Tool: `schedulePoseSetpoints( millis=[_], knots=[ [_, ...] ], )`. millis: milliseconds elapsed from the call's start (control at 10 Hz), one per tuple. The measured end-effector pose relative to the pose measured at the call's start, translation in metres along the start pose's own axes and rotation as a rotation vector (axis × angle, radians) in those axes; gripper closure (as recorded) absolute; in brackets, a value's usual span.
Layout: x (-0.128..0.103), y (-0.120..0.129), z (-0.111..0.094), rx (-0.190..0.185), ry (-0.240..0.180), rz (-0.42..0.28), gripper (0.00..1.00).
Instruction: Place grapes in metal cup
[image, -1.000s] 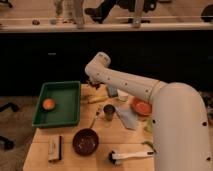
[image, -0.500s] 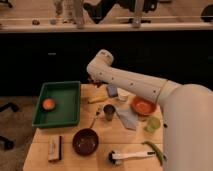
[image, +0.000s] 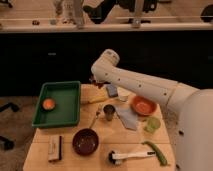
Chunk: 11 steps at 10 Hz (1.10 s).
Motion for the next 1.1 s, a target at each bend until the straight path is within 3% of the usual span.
schedulePoseSetpoints(
  millis=[200,500,1100],
  knots=[
    [0.003,0.007,-0.011,0.003,-0.043,0.023,1.00],
    [0.004,0.015,-0.024,0.010,-0.075,0.029,1.00],
    [0.013,0.036,-0.036,0.017,-0.081,0.051,1.00]
  ],
)
